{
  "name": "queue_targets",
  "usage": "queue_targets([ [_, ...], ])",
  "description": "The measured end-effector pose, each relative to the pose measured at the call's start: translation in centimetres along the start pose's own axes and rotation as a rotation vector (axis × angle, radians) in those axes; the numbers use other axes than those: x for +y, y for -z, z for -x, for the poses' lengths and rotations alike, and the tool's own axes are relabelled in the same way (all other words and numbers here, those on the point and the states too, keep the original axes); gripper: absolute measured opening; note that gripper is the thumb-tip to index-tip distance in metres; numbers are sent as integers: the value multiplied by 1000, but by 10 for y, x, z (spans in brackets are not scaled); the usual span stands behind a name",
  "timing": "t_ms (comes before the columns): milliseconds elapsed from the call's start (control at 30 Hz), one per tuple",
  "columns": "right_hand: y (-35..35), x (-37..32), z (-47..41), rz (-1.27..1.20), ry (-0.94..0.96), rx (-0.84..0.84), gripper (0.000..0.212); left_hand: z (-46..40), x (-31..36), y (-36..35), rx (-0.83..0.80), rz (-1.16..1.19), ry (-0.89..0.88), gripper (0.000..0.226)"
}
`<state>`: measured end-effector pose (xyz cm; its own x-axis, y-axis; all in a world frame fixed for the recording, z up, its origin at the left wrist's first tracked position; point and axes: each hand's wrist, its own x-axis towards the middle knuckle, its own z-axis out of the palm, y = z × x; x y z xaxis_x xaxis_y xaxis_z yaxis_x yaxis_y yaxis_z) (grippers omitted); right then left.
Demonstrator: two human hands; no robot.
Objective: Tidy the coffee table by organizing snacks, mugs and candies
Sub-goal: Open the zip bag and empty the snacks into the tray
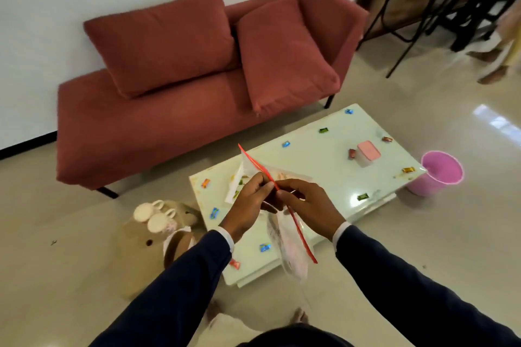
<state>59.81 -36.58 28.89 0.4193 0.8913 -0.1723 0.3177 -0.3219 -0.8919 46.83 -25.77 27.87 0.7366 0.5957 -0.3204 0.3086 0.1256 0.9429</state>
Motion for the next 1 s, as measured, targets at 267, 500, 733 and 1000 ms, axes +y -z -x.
queue_targets([
  [267, 46, 31, 20, 28, -33, 28, 30, -20, 9, -56, -26, -9, 84, 25],
  [500, 55, 36, 19, 118, 1, 21, 32, -45, 4, -62, -11, 75, 159, 14],
  [733, 51, 20, -1, 170, -15, 11, 28, -61, 4, -39, -78, 176, 154, 26],
  [1000, 46, 23, -26, 2, -112, -8, 20, -75, -3, -25, -117, 186, 115, 17],
])
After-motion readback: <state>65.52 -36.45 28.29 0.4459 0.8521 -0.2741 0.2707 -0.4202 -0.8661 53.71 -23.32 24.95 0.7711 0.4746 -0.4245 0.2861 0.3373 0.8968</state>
